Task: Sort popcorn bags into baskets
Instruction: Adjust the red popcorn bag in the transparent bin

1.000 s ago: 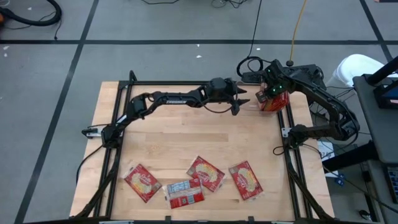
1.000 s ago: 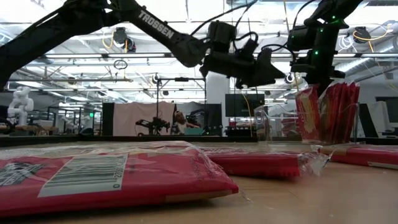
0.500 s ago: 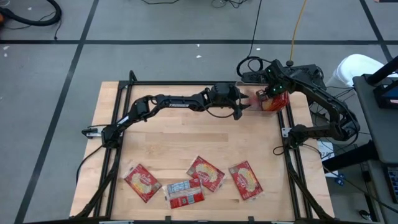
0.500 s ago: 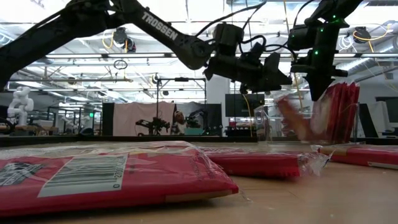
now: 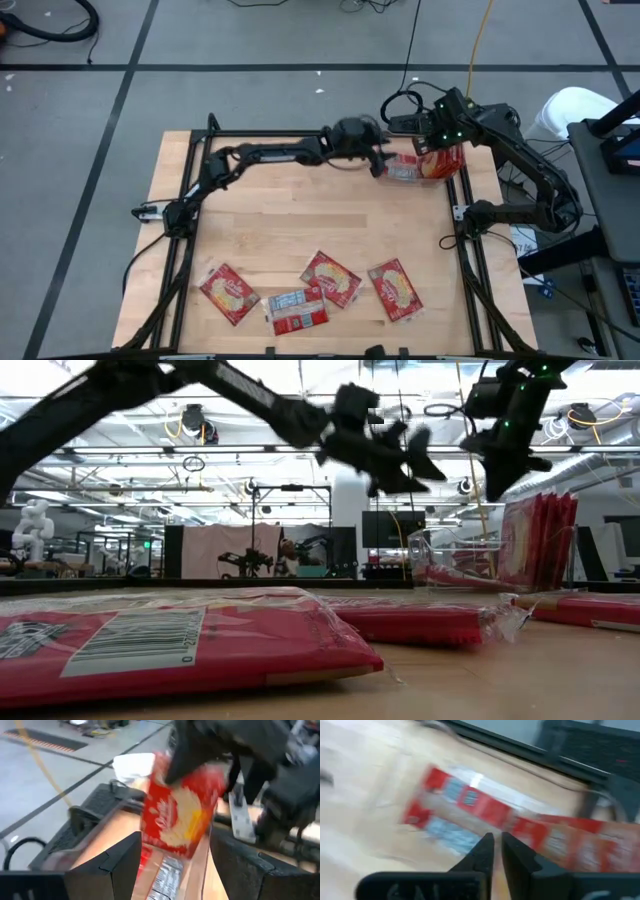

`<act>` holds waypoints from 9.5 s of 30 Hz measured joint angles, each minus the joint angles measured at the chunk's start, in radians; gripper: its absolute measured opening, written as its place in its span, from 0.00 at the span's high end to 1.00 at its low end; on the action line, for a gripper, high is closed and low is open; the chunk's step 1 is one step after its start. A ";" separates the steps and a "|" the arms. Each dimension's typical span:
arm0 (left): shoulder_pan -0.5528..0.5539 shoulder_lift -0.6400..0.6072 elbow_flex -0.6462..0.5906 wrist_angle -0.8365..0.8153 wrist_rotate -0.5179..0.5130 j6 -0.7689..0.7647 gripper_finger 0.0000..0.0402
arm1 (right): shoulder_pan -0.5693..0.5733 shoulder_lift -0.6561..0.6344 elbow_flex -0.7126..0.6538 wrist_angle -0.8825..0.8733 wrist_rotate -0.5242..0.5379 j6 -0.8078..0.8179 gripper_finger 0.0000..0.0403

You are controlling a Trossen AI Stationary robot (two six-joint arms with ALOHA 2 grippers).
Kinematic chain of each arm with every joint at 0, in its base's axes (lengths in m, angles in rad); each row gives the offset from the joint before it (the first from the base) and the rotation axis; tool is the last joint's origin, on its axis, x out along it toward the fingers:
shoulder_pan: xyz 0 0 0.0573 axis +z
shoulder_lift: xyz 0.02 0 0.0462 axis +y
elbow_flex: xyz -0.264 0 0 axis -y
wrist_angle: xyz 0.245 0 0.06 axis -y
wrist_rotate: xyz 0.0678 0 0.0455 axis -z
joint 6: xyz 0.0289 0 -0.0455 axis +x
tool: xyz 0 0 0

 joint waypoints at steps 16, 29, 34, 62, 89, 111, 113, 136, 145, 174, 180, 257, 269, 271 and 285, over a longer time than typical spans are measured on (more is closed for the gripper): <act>0.072 -0.266 0.000 -0.731 -0.066 -0.208 0.40 | 0.127 0.200 0.015 0.265 -0.252 -0.627 0.55; -0.002 -0.279 0.000 -0.849 -0.140 -0.291 0.40 | 0.117 0.366 -0.097 0.364 -0.330 -0.920 0.53; -0.026 -0.280 0.000 -0.849 -0.155 -0.290 0.40 | 0.116 0.367 -0.195 0.509 -0.277 -0.940 0.53; -0.035 -0.280 -0.001 -0.848 -0.155 -0.253 0.40 | 0.138 0.354 -0.315 0.603 -0.113 -0.866 0.99; -0.032 -0.280 -0.001 -0.568 -0.119 -0.159 0.40 | 0.135 -0.089 -0.315 0.380 -0.018 -0.590 1.00; -0.085 -0.280 -0.001 -0.675 -0.118 -0.176 0.40 | 0.142 0.268 -0.312 0.608 -0.010 -0.815 0.60; -0.094 -0.280 -0.001 -0.675 -0.118 -0.178 0.40 | 0.145 0.259 -0.313 0.592 0.057 -0.816 0.59; -0.060 -0.280 -0.001 -0.675 -0.107 -0.122 0.40 | 0.144 -0.097 -0.315 0.247 0.314 -0.621 0.66; -0.063 -0.280 -0.001 -0.676 -0.101 -0.163 0.40 | 0.157 -0.087 -0.303 0.323 -0.093 -0.636 0.68; -0.137 -0.280 -0.001 -0.779 -0.100 -0.221 0.40 | 0.169 0.396 -0.157 0.438 -0.179 -0.930 0.62; -0.138 -0.280 -0.001 -0.776 -0.101 -0.223 0.40 | 0.167 0.399 -0.157 0.452 -0.091 -0.928 0.62; -0.035 -0.148 0.000 -0.244 -0.222 -0.264 0.33 | 0.161 -0.121 -0.254 0.545 -0.096 -0.623 1.00; -0.002 -0.116 -0.001 -0.273 -0.204 -0.355 0.60 | 0.163 -0.132 -0.253 0.597 -0.100 -0.623 1.00; 0.004 -0.115 -0.001 -0.271 -0.182 -0.328 0.69 | 0.164 -0.139 -0.253 0.602 -0.100 -0.616 1.00; 0.046 -0.137 -0.001 -0.096 -0.082 -0.259 0.99 | 0.164 -0.218 -0.253 0.625 -0.100 -0.498 0.99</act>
